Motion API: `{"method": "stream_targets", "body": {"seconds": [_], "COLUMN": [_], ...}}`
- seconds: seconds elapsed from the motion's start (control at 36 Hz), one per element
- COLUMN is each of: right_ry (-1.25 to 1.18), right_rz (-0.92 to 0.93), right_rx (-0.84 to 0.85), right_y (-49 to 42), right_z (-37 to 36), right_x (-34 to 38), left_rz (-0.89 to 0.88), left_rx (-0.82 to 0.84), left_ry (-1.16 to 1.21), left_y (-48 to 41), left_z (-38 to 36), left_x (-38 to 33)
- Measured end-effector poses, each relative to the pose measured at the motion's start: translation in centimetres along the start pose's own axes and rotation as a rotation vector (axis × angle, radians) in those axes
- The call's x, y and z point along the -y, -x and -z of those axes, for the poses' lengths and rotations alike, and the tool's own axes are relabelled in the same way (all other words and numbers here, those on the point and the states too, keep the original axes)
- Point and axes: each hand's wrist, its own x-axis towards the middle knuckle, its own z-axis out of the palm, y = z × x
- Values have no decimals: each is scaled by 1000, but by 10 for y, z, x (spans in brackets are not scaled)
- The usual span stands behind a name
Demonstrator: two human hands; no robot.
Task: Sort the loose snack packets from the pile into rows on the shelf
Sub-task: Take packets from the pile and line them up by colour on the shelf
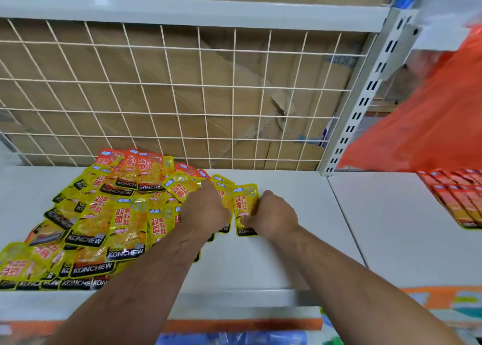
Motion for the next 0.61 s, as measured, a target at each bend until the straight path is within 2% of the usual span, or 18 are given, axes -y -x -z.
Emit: {"method": "stream_targets", "body": {"seconds": [0.25,0.5,0.61], "right_ry": [-179,-557,-636], "right_rz": [37,-42,-121], "right_rx": [50,12,-12], "right_y": [0,-14,-22], "right_z": [7,33,53], "right_x": [-24,-84,-128], "left_rz": [-30,111,171], "left_rx": [-53,-41,-8], "left_ry": [59,461,542], "left_y": [3,12,21], "left_z": [2,-1,-14], "left_x": [-7,-68,-103]}}
